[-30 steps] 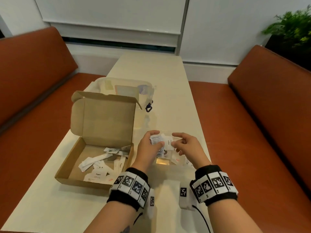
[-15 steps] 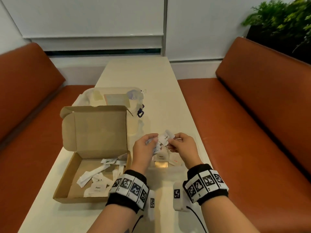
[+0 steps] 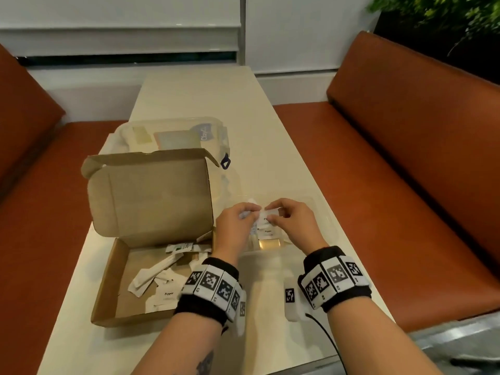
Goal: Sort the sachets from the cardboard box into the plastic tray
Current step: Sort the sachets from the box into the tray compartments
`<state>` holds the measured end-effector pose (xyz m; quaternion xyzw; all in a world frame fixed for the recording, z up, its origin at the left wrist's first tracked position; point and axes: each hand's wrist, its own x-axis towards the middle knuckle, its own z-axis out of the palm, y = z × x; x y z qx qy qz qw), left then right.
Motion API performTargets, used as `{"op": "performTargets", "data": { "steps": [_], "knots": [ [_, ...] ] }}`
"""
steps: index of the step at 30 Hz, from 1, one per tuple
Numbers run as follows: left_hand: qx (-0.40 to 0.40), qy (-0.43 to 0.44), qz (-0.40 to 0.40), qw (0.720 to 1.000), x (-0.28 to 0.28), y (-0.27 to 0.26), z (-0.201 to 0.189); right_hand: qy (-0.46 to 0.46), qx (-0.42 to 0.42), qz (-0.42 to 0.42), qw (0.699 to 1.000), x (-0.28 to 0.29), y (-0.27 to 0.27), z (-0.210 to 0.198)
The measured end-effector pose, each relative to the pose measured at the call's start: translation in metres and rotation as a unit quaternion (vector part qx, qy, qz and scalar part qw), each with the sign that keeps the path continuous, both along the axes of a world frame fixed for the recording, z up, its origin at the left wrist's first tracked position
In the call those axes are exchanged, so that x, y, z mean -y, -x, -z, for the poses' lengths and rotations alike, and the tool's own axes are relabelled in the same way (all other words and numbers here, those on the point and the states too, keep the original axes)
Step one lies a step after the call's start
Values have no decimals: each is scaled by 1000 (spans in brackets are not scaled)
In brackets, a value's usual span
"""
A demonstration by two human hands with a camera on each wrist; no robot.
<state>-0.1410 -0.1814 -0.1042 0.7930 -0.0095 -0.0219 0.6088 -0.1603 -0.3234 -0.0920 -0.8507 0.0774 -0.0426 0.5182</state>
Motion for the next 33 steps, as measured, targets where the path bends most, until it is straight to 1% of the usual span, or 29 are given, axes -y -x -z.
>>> {"op": "performTargets", "data": {
  "steps": [3,5,8,11,15,18,19,22,26,31,33],
  "knots": [
    [9,30,-50,998,-2,4,9,50,-24,27,998,3,2,3],
    [15,37,-77,996,-2,4,13,105,-48,25,993,5,3,8],
    [19,40,-87,995,1,2,14,157,-70,17,985,3,3,17],
    [26,26,-93,995,4,0,12,192,-62,21,979,0,-1,24],
    [18,22,-85,996,6,-4,7,215,-35,38,975,0,-14,27],
    [10,25,-100,995,4,-9,3,207,-39,49,976,2,-21,28],
    [8,30,-103,994,3,-11,2,220,-47,44,973,2,-22,29],
    [2,43,-105,994,2,-14,0,304,-65,-7,951,0,-23,33],
    [5,40,-92,995,0,-18,0,361,-51,-52,930,-2,-25,34],
    [-5,34,-85,996,1,-21,3,381,-26,-103,919,-3,-29,31],
    [-3,25,-82,996,1,-22,5,379,-29,-121,917,-3,-28,32]
  ]
}}
